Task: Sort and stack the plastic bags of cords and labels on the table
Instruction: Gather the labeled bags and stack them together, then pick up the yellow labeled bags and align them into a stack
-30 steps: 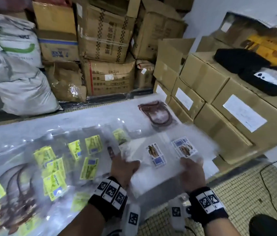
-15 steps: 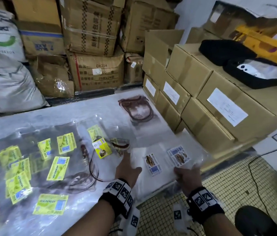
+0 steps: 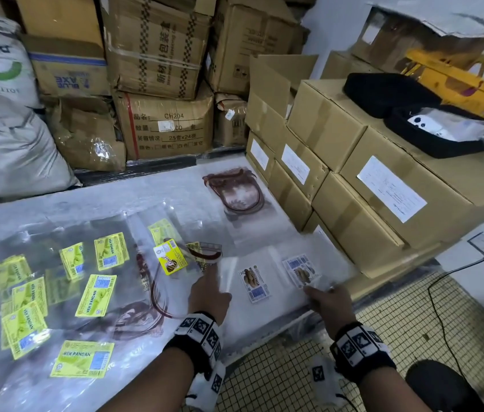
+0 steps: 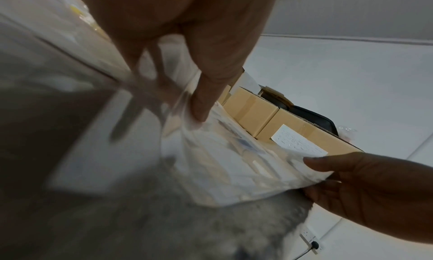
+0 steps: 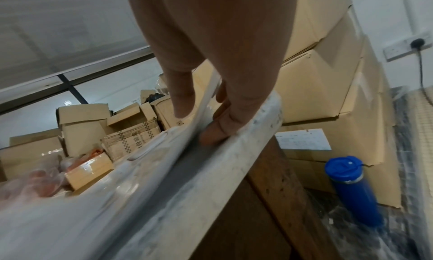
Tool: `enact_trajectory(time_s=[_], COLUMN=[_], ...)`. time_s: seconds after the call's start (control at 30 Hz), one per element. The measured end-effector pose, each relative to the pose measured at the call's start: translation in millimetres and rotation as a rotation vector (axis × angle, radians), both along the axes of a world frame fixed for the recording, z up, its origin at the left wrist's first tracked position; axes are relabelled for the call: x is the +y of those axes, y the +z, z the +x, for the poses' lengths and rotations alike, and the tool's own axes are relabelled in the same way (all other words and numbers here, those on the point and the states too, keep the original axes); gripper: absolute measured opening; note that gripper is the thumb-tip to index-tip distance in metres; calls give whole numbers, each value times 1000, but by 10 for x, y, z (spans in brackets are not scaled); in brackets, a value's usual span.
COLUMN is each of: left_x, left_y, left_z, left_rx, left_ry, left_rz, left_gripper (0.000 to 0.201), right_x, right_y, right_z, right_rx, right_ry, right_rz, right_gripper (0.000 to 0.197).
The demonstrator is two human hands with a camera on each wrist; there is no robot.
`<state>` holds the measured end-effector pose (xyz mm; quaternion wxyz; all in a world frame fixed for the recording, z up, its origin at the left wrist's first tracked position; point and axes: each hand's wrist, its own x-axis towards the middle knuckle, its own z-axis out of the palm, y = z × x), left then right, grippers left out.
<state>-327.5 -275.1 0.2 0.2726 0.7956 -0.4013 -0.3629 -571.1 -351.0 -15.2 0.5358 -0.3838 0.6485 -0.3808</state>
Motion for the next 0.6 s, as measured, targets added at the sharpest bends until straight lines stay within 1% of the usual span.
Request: enact_trajectory(time_s=[0.07, 0.1, 0.17, 0.2, 0.23, 0.27, 0.3, 0.33, 0.4, 0.47, 0.5, 0.6], left_x=[-4, -8, -28, -44, -59, -71, -80, -82, -74, -78, -84, -84], left_y=[-16, -27, -43, -48, -51, -41, -28, -3, 70, 124, 133, 83], left_z=[13, 16, 22, 24, 22, 15, 6, -9, -57, -119, -151, -207], left_rx=[-9, -22, -60, -78, -97, -120, -162, -226, -364, -427, -439, -403], left_ry=[-6, -15, -34, -41, -47, -49, -47, -43, -44, -108, -178, -388], left_rz=[-3, 0, 17, 28, 40, 60, 84, 115, 134, 93, 88, 196], left_gripper=[81, 82, 82, 83, 84, 88, 94, 101, 113, 114, 112, 111], right_x=[-42, -66, -111, -139, -159, -174, -181, -176, -125, -39, 0, 107], right_y=[8, 13, 53, 65, 97, 127, 163, 185, 209, 181, 141, -11], right_z=[-123, -185, -293, -335, -365, -385, -383, -348, -211, -25, 63, 327], right_rx=[8, -4, -21, -10, 60, 190, 357, 514, 757, 955, 1000, 971], right_ry=[-35, -58, -103, -126, -135, -126, -96, -53, 68, 244, 351, 705], right_rz=[11, 26, 53, 60, 59, 32, -12, -73, -202, -300, -323, -312], right_gripper=[15, 15, 22, 28, 38, 49, 57, 62, 68, 67, 66, 66])
